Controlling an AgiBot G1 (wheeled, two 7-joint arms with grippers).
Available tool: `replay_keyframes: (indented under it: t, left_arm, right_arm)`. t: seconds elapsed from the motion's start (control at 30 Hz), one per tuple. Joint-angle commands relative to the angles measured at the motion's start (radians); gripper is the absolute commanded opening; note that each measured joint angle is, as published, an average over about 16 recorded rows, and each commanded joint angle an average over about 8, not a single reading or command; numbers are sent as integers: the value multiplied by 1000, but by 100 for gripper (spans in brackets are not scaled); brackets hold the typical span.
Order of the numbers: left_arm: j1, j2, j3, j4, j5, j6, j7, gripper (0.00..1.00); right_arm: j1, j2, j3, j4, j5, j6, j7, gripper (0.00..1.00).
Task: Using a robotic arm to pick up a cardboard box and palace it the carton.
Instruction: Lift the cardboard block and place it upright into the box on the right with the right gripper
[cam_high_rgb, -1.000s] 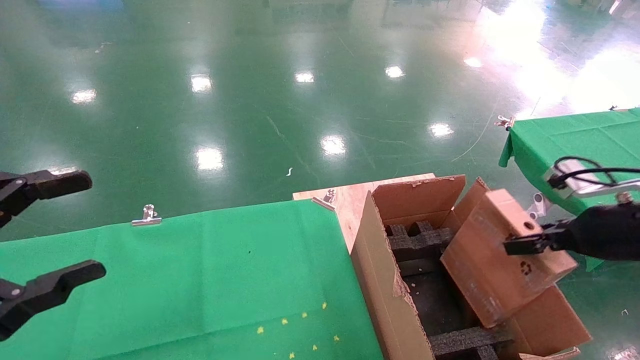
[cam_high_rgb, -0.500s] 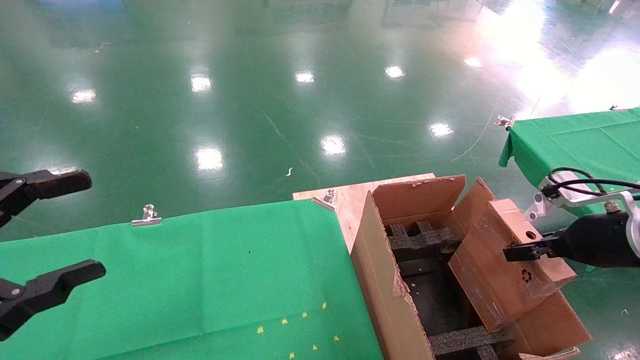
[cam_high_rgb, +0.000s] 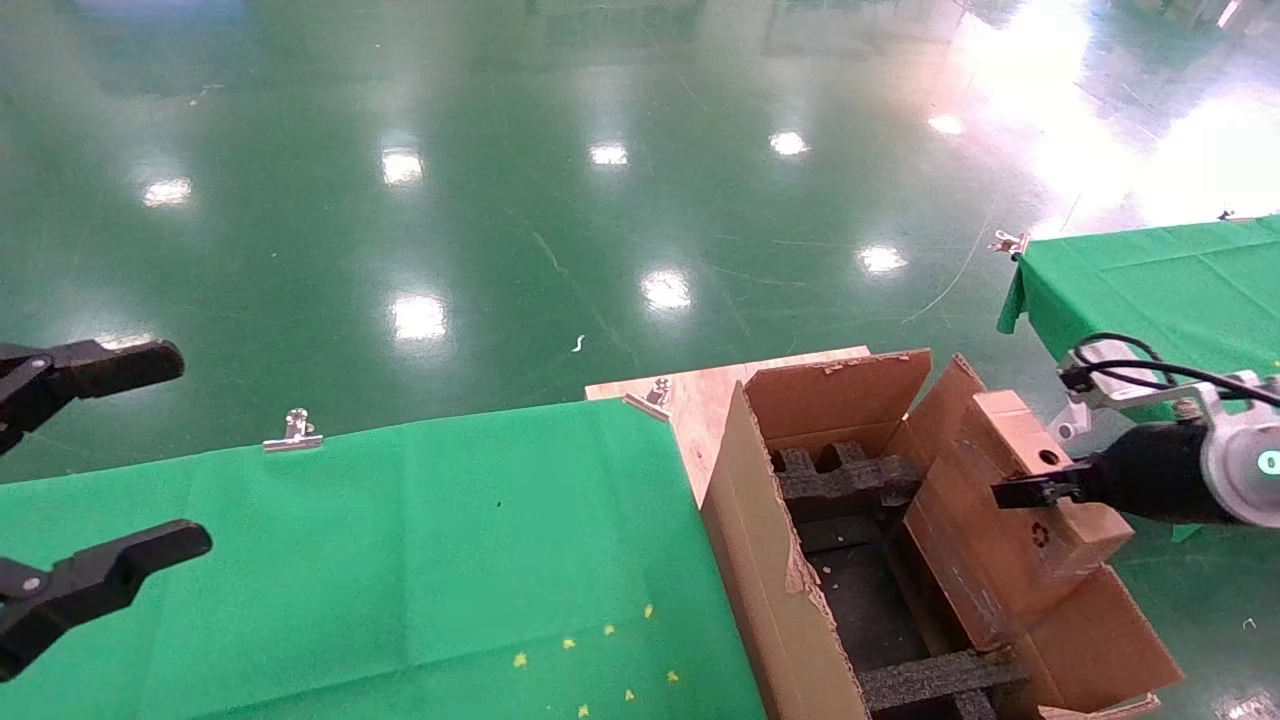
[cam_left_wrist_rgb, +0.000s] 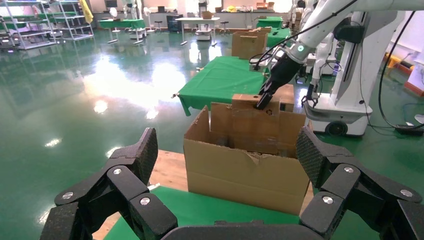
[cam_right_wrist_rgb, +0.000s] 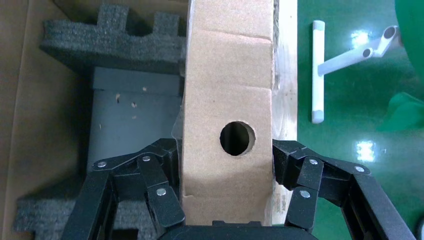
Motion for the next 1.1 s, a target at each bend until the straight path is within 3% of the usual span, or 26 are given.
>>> replay_keyframes:
  t: [0.03, 0.53, 1.1]
  left_arm:
    - [0, 0, 0, 0, 0, 0, 0, 100]
    - [0, 0, 0, 0, 0, 0, 0, 100]
    - [0, 0, 0, 0, 0, 0, 0, 100]
  right_arm:
    - [-6, -9, -3, 0, -19, 16, 21, 0]
    - [-70, -52, -42, 0, -117, 80, 123, 0]
    - [-215, -102, -100, -7, -303, 236, 312, 0]
